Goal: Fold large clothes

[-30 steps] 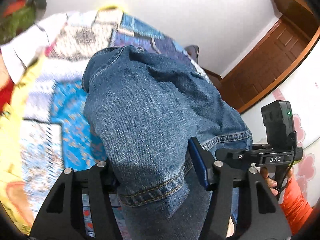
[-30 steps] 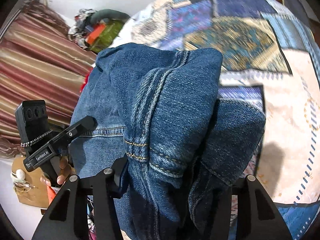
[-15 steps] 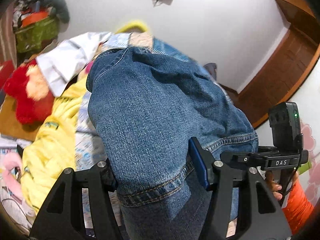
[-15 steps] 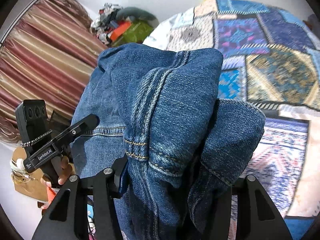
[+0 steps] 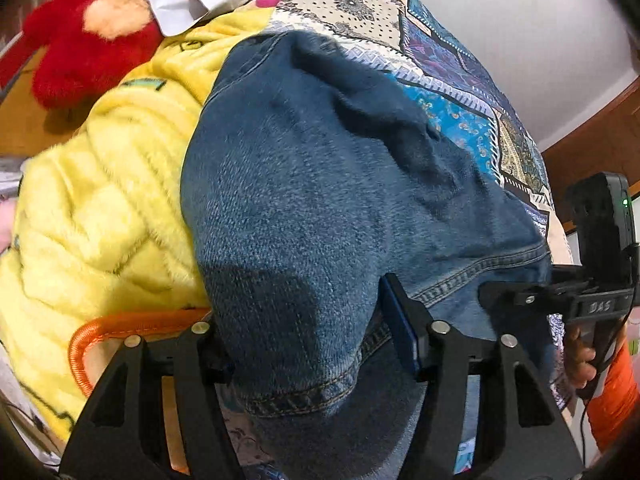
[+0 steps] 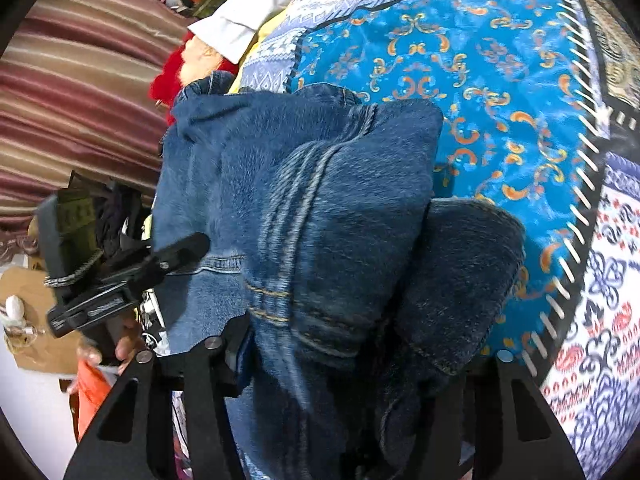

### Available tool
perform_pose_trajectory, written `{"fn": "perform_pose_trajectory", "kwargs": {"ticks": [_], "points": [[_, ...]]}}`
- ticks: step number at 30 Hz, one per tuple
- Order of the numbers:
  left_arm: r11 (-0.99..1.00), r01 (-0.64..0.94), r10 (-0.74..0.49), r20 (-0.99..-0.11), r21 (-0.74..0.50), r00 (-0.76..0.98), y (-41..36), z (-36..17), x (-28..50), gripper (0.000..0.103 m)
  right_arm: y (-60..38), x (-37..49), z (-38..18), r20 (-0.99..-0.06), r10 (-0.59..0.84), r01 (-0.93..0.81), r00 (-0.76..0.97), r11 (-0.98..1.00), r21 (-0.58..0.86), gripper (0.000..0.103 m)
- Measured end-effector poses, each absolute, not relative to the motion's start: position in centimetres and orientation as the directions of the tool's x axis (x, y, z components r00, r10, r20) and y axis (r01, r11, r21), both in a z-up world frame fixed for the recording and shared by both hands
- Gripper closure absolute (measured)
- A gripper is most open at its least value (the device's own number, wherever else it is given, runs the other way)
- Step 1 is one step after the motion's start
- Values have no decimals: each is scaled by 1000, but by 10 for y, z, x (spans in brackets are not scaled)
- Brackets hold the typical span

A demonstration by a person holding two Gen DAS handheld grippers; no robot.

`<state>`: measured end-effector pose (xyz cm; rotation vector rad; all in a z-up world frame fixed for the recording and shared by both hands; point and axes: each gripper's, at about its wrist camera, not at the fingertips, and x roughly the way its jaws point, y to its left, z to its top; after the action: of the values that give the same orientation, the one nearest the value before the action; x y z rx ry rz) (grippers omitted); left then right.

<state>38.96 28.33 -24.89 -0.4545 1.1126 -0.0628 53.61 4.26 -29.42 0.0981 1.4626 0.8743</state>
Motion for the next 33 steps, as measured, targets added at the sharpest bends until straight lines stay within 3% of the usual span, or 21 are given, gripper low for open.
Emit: {"fn": "perform_pose_trajectory", "kwargs": {"ticks": [6, 11, 14, 18, 20, 26, 30, 33], "points": [[953, -158, -157, -868, -258, 471, 271, -230, 377, 40, 26, 526, -277, -836, 532, -499, -132, 693, 520, 45], [987, -146, 26, -840, -63, 542, 252, -202, 351, 40, 11, 503, -244, -888, 460, -585, 26, 727, 359, 43], [996, -91, 43, -803, -14, 595, 231, -185, 339, 40, 3, 488, -226, -883, 450, -621, 131, 732, 281, 40], [998, -66, 45, -771, 4, 636, 207, -183, 335, 20, 5, 468, -211, -856, 464, -668, 228, 714, 209, 35], [997, -68, 63, -782, 26, 621, 197, -193, 339, 20, 12, 462, -218, -857, 469, -665, 214, 713, 224, 30], [994, -100, 99, -814, 50, 572, 197, -224, 331, 17, 15, 451, -256, -907, 392, -683, 152, 705, 190, 30], [993, -117, 78, -823, 15, 562, 205, -223, 316, 15, -11, 443, -252, -901, 398, -684, 171, 707, 182, 30], [989, -133, 121, -832, 57, 541, 207, -225, 303, 15, -28, 437, -246, -897, 402, -670, 185, 719, 184, 30]]}}
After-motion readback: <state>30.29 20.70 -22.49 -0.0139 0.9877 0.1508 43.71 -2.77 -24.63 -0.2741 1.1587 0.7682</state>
